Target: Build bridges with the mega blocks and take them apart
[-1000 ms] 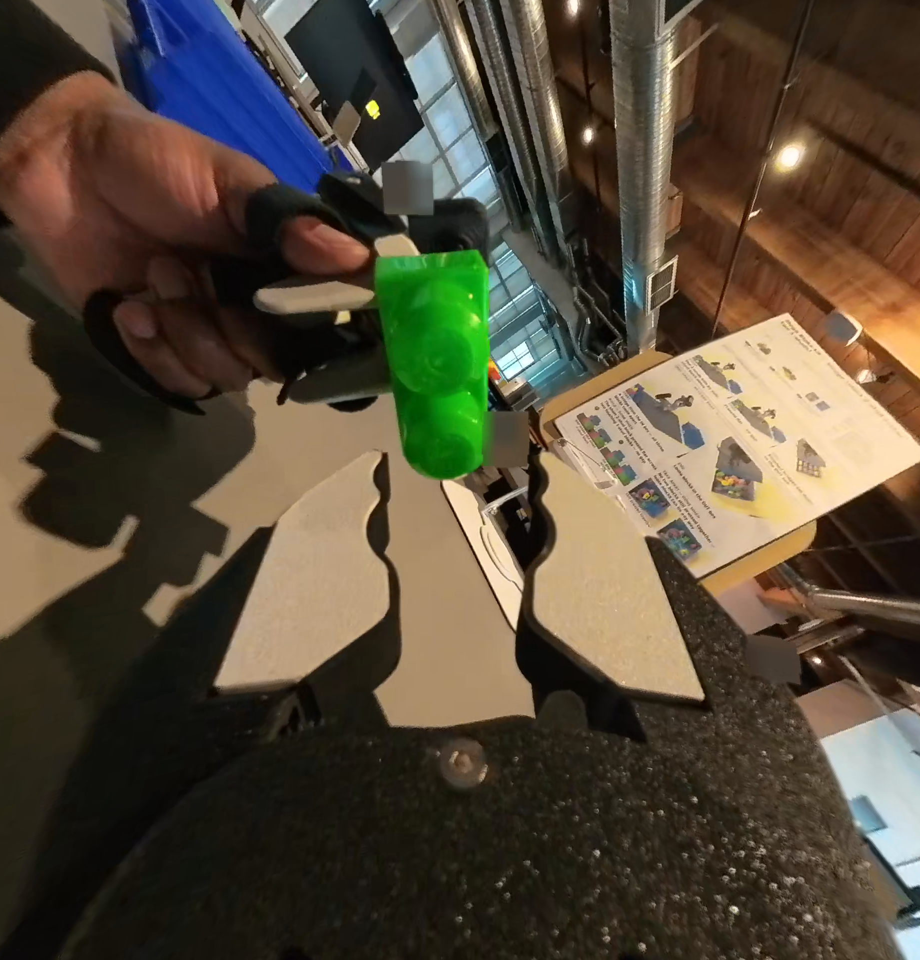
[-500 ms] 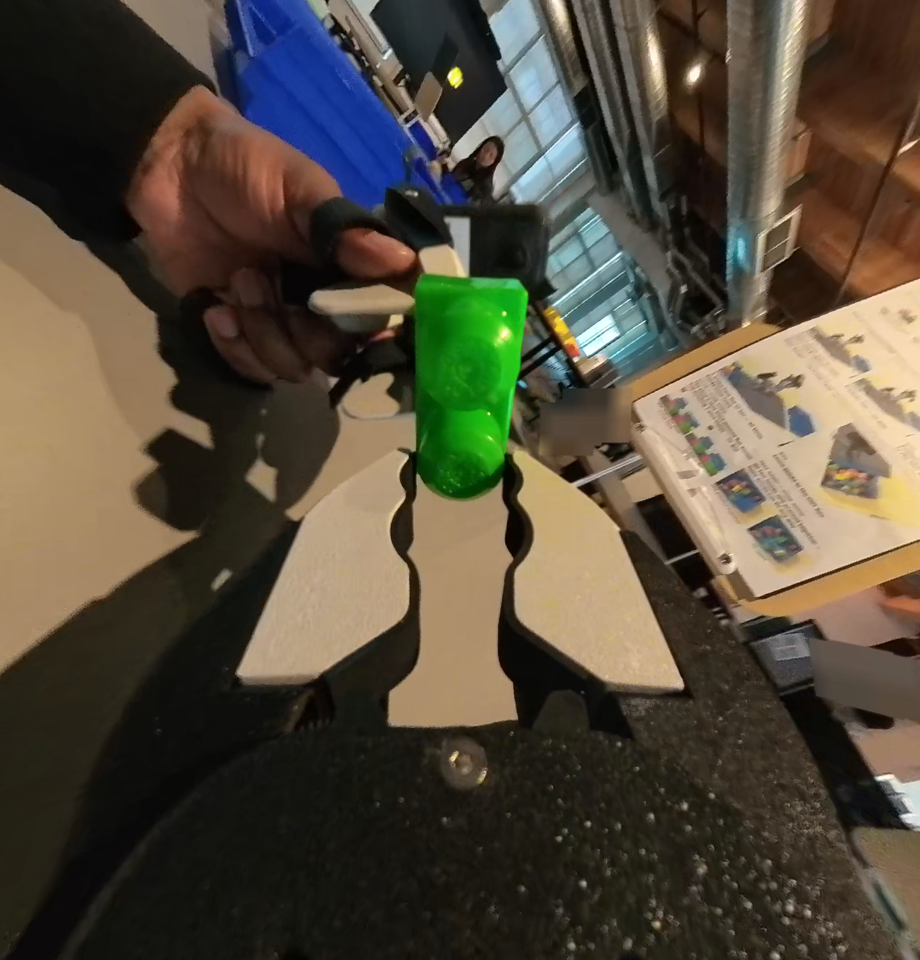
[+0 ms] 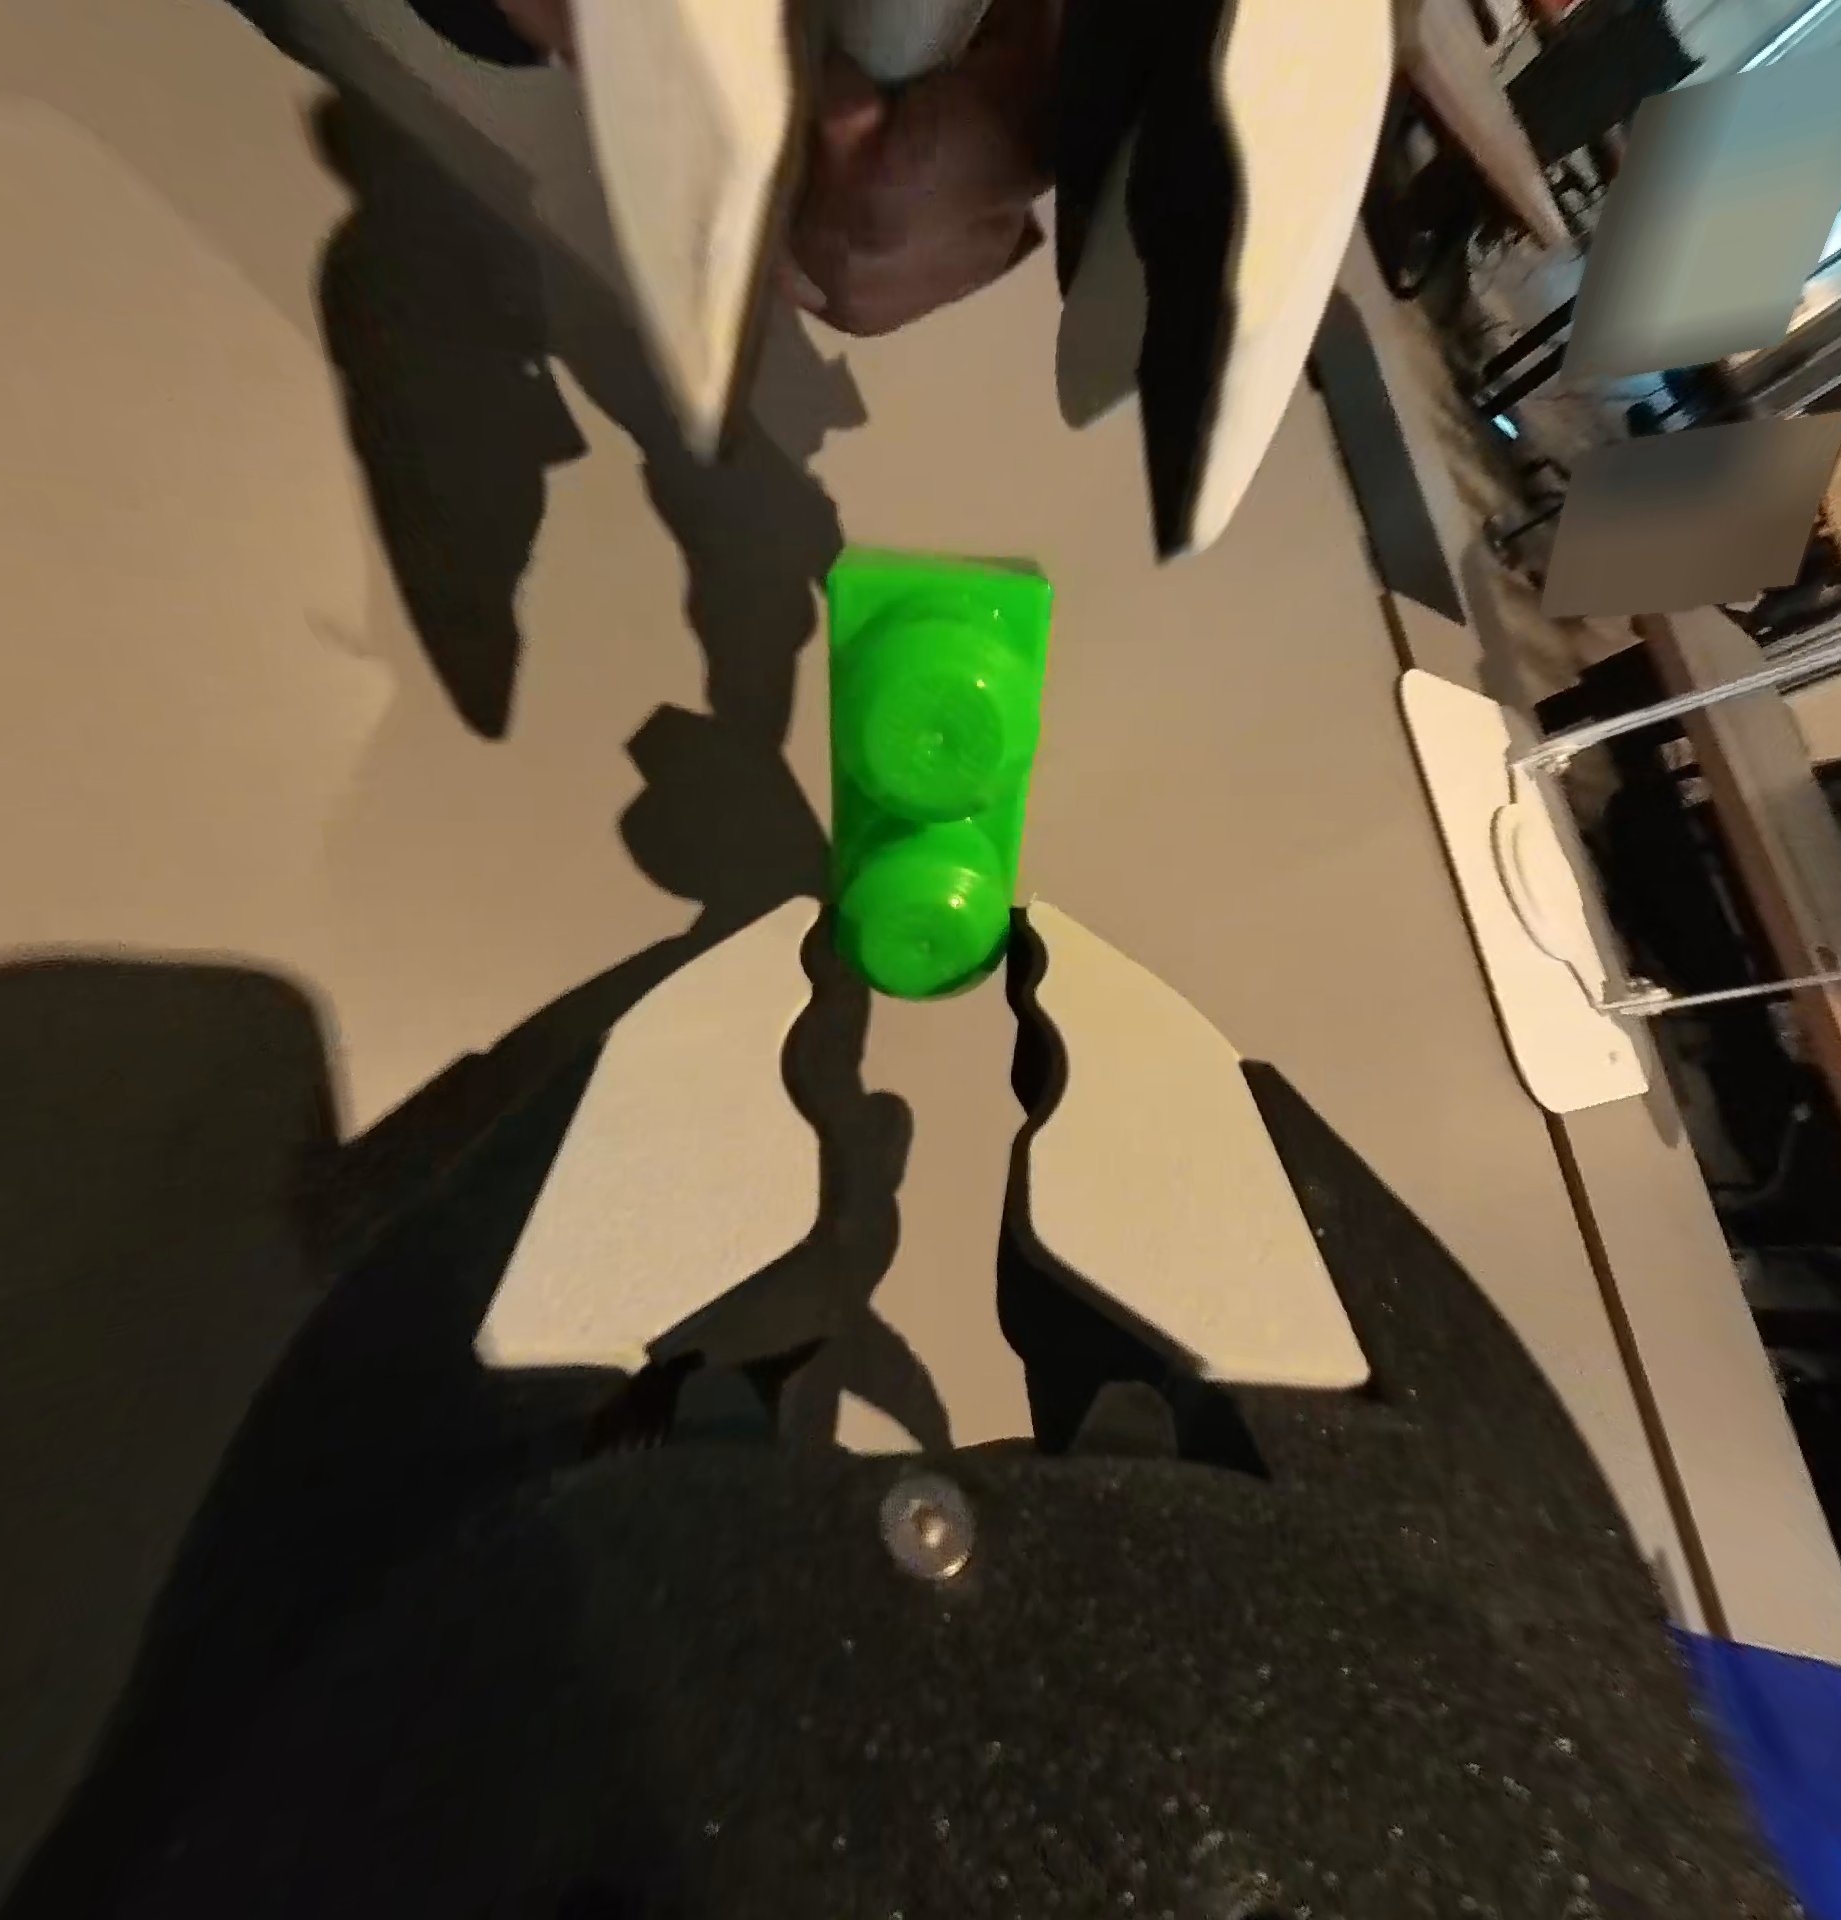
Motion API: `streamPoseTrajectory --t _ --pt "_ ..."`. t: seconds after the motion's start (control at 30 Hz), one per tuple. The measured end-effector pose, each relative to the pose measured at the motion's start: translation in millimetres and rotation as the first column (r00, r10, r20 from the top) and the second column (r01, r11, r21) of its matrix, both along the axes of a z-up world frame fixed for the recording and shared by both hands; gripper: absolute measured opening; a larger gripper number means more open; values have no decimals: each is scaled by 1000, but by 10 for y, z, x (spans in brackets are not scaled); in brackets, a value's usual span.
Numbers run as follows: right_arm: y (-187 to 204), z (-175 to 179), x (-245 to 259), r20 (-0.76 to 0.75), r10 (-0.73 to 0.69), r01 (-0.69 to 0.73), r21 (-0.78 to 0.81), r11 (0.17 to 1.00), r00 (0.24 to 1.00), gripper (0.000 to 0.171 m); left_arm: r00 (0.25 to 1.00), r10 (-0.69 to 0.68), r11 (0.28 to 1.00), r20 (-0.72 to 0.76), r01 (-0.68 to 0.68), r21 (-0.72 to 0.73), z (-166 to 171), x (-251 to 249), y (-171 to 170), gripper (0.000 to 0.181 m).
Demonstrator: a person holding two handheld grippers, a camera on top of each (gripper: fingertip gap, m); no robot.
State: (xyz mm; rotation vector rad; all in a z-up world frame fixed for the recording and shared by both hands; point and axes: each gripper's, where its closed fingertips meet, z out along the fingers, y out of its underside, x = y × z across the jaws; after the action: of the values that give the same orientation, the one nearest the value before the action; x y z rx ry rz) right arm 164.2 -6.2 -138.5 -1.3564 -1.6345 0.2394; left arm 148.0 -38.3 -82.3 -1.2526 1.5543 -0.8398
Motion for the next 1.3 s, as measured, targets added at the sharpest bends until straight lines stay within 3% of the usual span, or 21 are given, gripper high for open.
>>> streamPoseTrajectory --t 0.17,0.37,0.53,0.73,0.93,1.0,1.13,1.3 --pt "-33 -54 -15 18 11 -11 -23 1000 1000 32 981 87 989 -173 -65 129 -325 64 101 44" --pt "0 -135 -15 37 2 -1 -23 1000 999 32 965 130 987 -228 -103 125 -438 65 152 36" --pt "59 -111 -1 -57 -27 18 -150 989 998 43 986 155 982 -63 -161 -103 -260 90 245 36" --pt "-17 17 -42 -229 -18 -69 -369 927 973 62 971 129 941 204 -55 -334 52 33 267 35" --pt "-106 159 -121 -330 3 -142 -396 907 944 53 956 77 913 285 47 -404 119 104 178 36" --pt "-113 184 -117 -341 15 -148 -369 918 940 38 961 70 909 268 50 -414 80 130 168 36" --pt "-69 173 -65 -307 16 -122 -332 935 951 38 972 76 906 220 25 -423 -2 126 204 36" --pt "44 -57 73 -95 -50 18 -311 950 994 38 993 111 933 -41 -118 -340 -372 70 303 41"
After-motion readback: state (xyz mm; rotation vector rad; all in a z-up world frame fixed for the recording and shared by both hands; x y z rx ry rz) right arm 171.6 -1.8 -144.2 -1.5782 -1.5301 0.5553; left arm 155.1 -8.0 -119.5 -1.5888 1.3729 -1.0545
